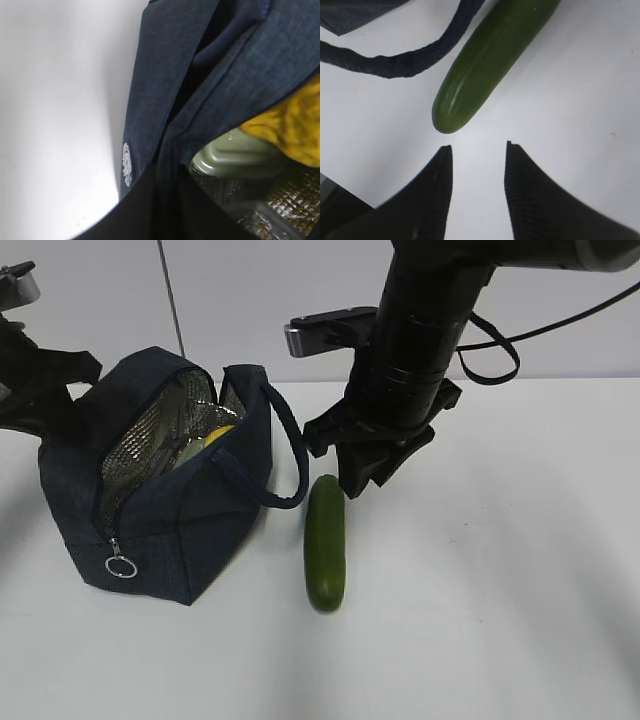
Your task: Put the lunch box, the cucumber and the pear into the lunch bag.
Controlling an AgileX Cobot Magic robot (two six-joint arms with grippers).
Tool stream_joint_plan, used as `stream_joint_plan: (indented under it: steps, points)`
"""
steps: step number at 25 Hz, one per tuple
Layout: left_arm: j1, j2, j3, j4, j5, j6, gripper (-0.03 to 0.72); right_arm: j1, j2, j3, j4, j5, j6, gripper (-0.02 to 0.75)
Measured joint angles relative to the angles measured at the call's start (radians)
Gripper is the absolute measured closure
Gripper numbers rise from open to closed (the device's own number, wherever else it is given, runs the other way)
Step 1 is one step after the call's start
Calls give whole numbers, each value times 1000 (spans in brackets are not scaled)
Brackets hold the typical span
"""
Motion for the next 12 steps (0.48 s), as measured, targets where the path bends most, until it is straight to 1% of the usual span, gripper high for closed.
stream_joint_plan:
  steps: [6,12]
  points:
    - [1,0,-4,47,-2,-30,676,0,46,-2,45,-11,4,452]
    - [32,0,-6,68,-1,-50,676,0,111,-2,57,-80,75,452]
